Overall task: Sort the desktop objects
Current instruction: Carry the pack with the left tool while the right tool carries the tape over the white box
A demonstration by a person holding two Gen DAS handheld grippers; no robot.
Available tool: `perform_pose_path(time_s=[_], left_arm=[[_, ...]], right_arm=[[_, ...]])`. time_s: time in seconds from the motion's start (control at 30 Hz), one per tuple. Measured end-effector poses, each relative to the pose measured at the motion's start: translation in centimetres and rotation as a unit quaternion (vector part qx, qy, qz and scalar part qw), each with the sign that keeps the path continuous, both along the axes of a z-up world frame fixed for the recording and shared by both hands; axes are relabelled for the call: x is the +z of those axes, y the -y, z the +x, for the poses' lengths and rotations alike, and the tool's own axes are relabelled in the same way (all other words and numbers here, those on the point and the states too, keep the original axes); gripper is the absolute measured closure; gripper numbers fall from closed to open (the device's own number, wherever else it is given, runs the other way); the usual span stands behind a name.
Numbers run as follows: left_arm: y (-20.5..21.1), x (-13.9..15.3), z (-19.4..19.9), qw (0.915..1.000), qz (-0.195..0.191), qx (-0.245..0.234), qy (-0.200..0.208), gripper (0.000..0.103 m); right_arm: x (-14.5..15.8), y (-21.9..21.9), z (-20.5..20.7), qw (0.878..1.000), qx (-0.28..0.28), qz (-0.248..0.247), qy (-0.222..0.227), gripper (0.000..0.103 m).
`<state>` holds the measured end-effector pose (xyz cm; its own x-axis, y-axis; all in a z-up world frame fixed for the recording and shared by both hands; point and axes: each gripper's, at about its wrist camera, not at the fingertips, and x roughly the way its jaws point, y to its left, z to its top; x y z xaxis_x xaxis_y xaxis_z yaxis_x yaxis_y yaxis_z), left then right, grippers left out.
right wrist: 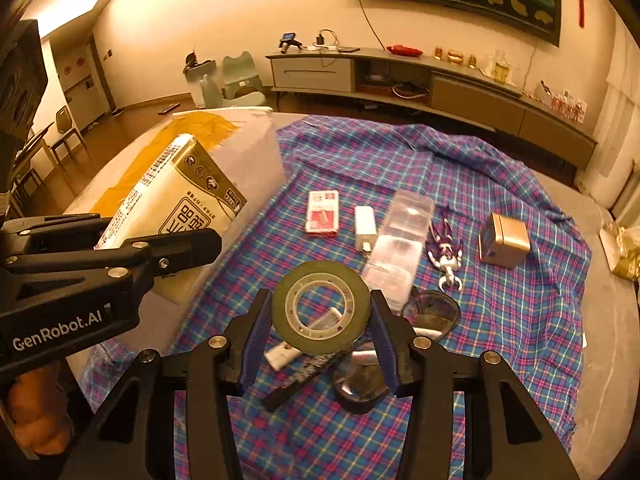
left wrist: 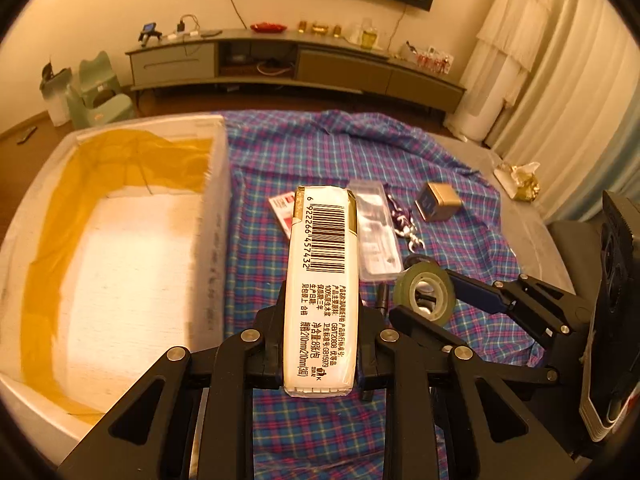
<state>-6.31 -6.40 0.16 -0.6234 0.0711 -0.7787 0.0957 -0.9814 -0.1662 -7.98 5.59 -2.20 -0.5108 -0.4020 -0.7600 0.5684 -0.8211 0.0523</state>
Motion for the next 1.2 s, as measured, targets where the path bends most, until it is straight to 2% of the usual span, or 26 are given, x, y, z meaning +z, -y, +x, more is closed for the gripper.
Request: perform_pose_path(time_s=[0.23, 0.47, 0.67, 1.2], left_arm=[[2.3, 1.5, 1.8, 0.9997, 0.0, 0.008, -0.024, 0.078], [4.6, 2.5, 3.0, 0.9988, -0.012, 0.019, -0.043, 0.078], [7.1, 3.1, 3.7, 0.9981, -0.005, 0.03, -0.054, 0.078], [12.9, 1.8, 2.5, 0.9975, 0.016, 0.06, -0.033, 0.078]], right_arm=[[2.3, 2.8, 1.6, 1.0, 0.024, 0.005, -0.019, 0.054], [3.7, 5.7, 2.8, 0.998, 0.044, 0.015, -0.029, 0.053], [4.7, 8.2, 3.5, 0.997, 0.062, 0.028, -0.04, 0.053], [5.2, 14.6, 3.9, 0.992, 0.103, 0.063, -0.046, 0.054]])
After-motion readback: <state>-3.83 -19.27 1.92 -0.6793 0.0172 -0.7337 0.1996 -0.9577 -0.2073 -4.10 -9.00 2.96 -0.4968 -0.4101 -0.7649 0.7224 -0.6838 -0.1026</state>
